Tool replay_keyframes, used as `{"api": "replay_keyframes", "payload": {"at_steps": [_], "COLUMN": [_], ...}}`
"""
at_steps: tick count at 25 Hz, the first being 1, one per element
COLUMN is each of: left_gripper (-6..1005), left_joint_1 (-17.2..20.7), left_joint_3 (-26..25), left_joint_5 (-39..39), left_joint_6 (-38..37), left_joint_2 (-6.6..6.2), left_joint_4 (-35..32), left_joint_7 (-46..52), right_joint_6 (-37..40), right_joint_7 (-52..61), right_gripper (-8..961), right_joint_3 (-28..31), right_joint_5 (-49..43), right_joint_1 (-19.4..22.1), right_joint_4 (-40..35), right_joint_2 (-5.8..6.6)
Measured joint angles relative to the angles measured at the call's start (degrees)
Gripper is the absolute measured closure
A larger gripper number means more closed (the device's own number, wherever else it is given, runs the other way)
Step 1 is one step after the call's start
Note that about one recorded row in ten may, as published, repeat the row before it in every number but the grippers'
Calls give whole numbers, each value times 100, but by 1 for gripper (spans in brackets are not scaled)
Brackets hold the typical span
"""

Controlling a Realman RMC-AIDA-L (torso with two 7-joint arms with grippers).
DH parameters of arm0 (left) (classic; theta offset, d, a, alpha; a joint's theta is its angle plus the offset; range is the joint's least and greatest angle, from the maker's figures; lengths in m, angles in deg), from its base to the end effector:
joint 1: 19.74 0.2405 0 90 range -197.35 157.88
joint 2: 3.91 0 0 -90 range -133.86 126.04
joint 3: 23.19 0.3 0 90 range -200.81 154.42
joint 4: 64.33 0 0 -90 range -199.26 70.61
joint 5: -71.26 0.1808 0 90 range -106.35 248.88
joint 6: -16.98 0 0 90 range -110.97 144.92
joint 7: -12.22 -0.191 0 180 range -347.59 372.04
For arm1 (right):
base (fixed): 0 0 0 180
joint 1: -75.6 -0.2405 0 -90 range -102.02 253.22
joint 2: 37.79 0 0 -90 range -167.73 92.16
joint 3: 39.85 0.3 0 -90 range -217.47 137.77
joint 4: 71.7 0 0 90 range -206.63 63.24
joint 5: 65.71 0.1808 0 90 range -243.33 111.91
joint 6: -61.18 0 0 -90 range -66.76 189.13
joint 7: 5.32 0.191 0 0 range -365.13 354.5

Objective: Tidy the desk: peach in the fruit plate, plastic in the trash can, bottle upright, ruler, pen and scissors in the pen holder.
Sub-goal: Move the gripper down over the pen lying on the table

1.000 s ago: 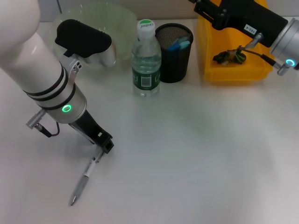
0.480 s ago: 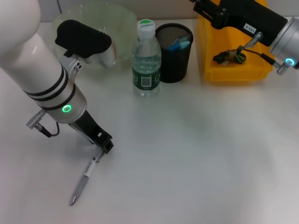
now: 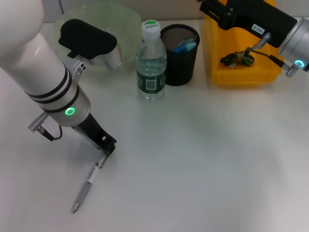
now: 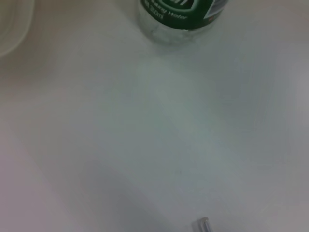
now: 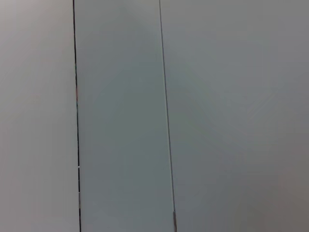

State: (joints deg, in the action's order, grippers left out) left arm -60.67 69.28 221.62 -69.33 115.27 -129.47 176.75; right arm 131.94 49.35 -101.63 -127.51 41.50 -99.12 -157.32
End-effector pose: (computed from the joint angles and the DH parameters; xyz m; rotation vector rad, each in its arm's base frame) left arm -0.2478 0.3491 -0.1048 -2.4800 -1.1353 0.7440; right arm 0.1879 0.4179 -0.0392 -2.2227 0.3330 1.0956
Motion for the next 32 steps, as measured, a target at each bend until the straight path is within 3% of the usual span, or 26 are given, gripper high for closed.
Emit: {"api": "replay_keyframes", "payload": {"at_steps": [8,11,21,27,32], "left_gripper": [795,897,877,825,587], "left_joint_1": [-11,-11,-36,-199,-245], "left_joint_3": [17,5,-131,-361,-446], "left_joint_5": [3,3,1,-4,-24], "left_joint_6": [-6,-20,-35,-256,-407], "left_joint_2": [0,0,0,0,0], "left_joint_4": [-58,-64,-39,-13,30], "left_joint_7": [-9,-9,31,46,57], "right_joint_6": [0,0,-70,-89,-127], "right_joint_7": [0,-20,-150,-145,-148], "right_gripper": [466,466,465,465,465], "right_joint_3": [0,0,132,269,344], "right_joint_5": [1,7,155,444,582], "right_joint_1": [0,0,-6,28,57], "right_joint_4": [7,7,33,110,159], "right_joint_2": [0,0,0,18,35]}}
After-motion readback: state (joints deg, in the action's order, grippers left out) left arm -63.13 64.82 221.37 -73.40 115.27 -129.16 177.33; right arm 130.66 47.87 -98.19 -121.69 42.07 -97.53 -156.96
